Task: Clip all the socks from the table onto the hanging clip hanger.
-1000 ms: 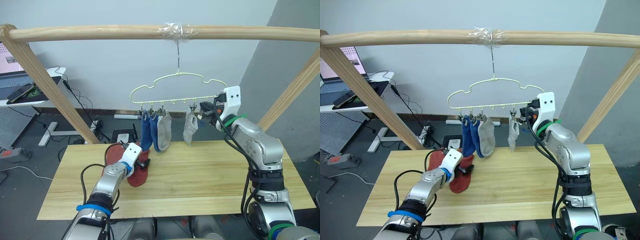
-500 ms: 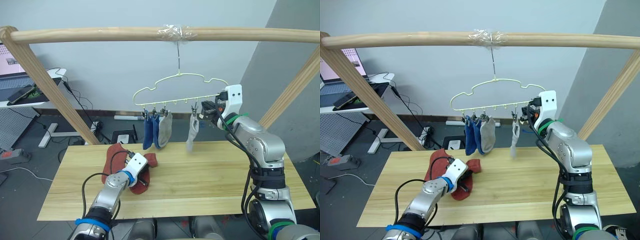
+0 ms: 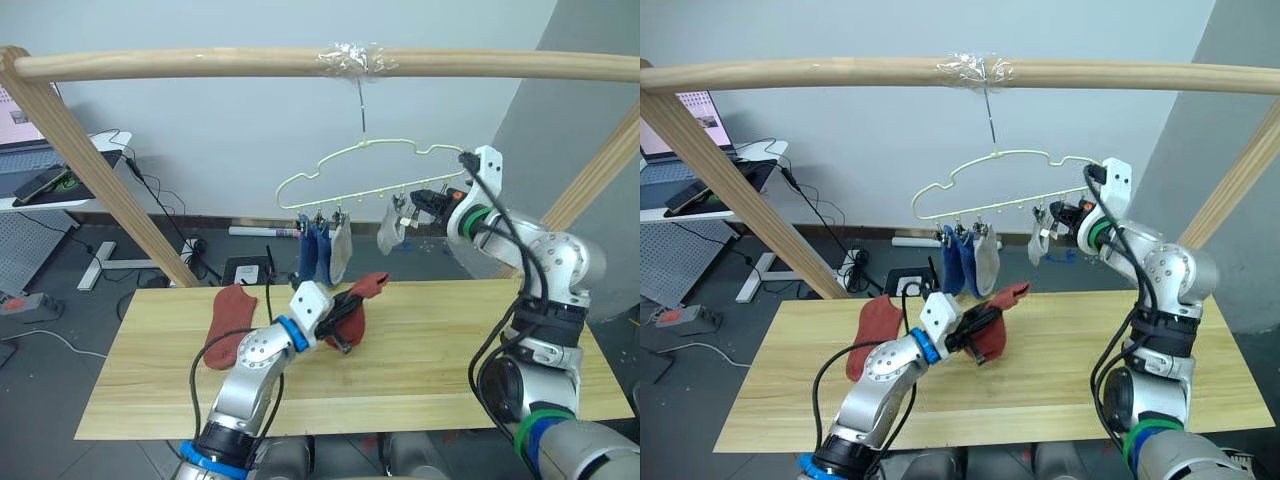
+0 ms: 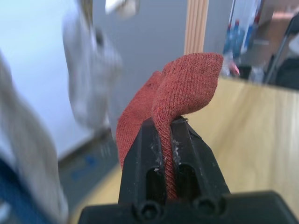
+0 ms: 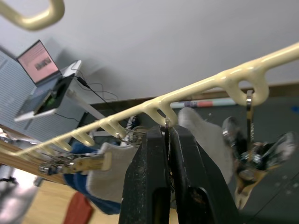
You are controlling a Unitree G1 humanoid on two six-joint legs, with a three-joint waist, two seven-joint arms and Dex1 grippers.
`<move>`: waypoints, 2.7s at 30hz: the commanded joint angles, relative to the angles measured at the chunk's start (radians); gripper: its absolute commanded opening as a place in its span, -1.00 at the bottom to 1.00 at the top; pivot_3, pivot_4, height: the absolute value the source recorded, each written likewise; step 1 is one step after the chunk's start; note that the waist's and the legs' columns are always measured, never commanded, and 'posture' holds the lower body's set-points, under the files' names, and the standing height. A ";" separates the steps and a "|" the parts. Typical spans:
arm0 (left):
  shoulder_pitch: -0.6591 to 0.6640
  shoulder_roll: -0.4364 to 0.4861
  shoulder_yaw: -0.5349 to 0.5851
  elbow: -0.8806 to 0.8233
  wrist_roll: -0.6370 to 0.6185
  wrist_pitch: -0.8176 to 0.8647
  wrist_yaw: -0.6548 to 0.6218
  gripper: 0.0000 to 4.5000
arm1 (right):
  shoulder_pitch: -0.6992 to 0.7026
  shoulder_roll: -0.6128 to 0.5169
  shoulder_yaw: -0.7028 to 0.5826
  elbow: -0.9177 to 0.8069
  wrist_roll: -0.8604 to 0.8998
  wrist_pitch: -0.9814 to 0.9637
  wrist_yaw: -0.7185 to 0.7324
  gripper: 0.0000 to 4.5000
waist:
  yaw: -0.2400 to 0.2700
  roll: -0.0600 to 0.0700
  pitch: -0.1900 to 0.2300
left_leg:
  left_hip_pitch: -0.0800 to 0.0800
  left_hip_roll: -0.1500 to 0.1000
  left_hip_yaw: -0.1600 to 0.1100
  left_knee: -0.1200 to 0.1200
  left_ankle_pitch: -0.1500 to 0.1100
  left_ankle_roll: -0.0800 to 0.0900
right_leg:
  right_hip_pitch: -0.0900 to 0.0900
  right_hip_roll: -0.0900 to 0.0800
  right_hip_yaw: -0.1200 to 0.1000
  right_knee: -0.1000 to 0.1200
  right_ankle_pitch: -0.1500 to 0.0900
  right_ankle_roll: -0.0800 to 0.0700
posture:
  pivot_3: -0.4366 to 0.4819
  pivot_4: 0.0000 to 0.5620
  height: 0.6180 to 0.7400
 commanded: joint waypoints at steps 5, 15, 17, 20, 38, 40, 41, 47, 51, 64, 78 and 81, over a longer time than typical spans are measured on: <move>-0.055 -0.074 -0.026 0.038 0.085 -0.141 0.119 -0.99 | -0.070 0.078 -0.144 -0.050 0.029 0.154 -0.093 -1.00 | -0.005 0.001 -0.001 | 0.000 0.000 0.001 0.000 0.000 0.000 | 0.000 0.000 0.000 0.000 0.000 0.000 | -0.24 -0.62 1.00; -0.083 -0.093 -0.018 0.078 0.100 -0.195 0.169 -0.99 | -0.102 0.129 -0.221 -0.081 0.003 0.234 -0.122 -1.00 | -0.008 0.002 -0.002 | 0.000 0.000 0.001 0.002 0.000 0.000 | 0.000 0.000 0.000 0.002 0.000 0.000 | -0.25 -0.63 1.00; -0.096 -0.097 -0.019 0.088 0.103 -0.199 0.175 -0.99 | -0.101 0.136 -0.226 -0.085 0.003 0.239 -0.125 -1.00 | -0.009 0.002 -0.002 | 0.000 0.000 0.001 0.002 0.000 0.000 | 0.000 0.000 0.000 0.002 0.000 0.000 | -0.24 -0.62 1.00; -0.109 -0.104 -0.027 0.103 0.111 -0.204 0.182 -0.99 | -0.097 0.145 -0.230 -0.089 0.011 0.239 -0.130 -1.00 | -0.010 0.002 -0.002 | 0.000 0.000 0.001 0.002 0.000 0.000 | 0.000 0.000 0.000 0.002 0.000 0.000 | -0.25 -0.62 1.00; -0.169 -0.158 -0.045 0.083 -0.041 -0.016 0.081 -1.00 | -0.022 0.040 -0.165 -0.171 0.093 0.191 0.040 0.97 | -0.020 0.002 -0.002 | 0.000 0.000 0.001 0.002 0.000 0.000 | -0.001 0.001 0.000 0.003 0.000 0.001 | -0.27 -0.61 1.00; -0.167 -0.173 -0.036 0.073 -0.093 0.070 0.069 -1.00 | 0.021 -0.022 -0.116 -0.216 0.111 0.158 0.100 0.99 | -0.021 0.002 -0.002 | -0.001 -0.001 0.000 0.002 0.000 0.000 | 0.000 0.000 0.000 0.002 -0.001 0.002 | -0.28 -0.60 1.00; -0.167 -0.181 -0.030 0.072 -0.117 0.104 0.065 -0.89 | 0.040 -0.046 -0.098 -0.235 0.113 0.136 0.119 1.00 | -0.024 0.002 -0.002 | -0.001 -0.001 0.000 0.002 0.000 0.000 | 0.000 0.000 0.000 0.002 -0.003 0.005 | -0.29 -0.60 1.00; -0.181 -0.209 0.031 0.127 -0.213 0.224 0.068 -0.12 | 0.177 -0.140 0.006 -0.324 0.076 -0.044 0.174 1.00 | -0.045 0.002 -0.002 | -0.001 0.000 0.001 0.002 0.000 0.000 | 0.000 0.001 0.000 0.002 -0.003 0.006 | -0.33 -0.58 1.00; -0.165 -0.182 0.058 0.176 -0.237 0.275 0.043 0.45 | 0.307 -0.166 0.095 -0.348 0.012 -0.209 0.200 1.00 | -0.051 0.002 -0.002 | 0.001 0.000 0.001 0.003 0.000 0.000 | 0.000 0.001 0.001 0.003 -0.003 0.006 | -0.34 -0.58 1.00; 0.077 0.168 0.081 -0.202 -0.187 0.498 0.051 1.00 | 0.537 -0.166 0.429 -0.285 -0.335 -0.801 0.207 0.93 | -0.044 0.002 -0.001 | 0.002 0.001 0.001 0.002 0.000 0.000 | 0.000 0.002 0.002 0.003 -0.003 0.006 | -0.13 -0.55 1.00; 0.239 0.302 0.276 -0.539 -0.334 0.439 0.006 1.00 | 0.490 -0.043 0.474 -0.111 -0.482 -1.029 0.112 -0.19 | 0.015 0.000 0.000 | 0.001 0.001 0.001 0.001 0.000 0.000 | 0.000 0.000 0.002 0.001 -0.003 0.005 | 0.01 -0.58 1.00; 0.240 0.300 0.279 -0.584 -0.370 0.446 0.011 1.00 | 0.468 -0.032 0.468 -0.081 -0.497 -1.053 0.094 -0.19 | 0.018 0.000 0.000 | 0.001 0.001 0.001 0.001 0.000 0.000 | 0.000 0.001 0.001 0.001 -0.003 0.005 | 0.02 -0.60 1.00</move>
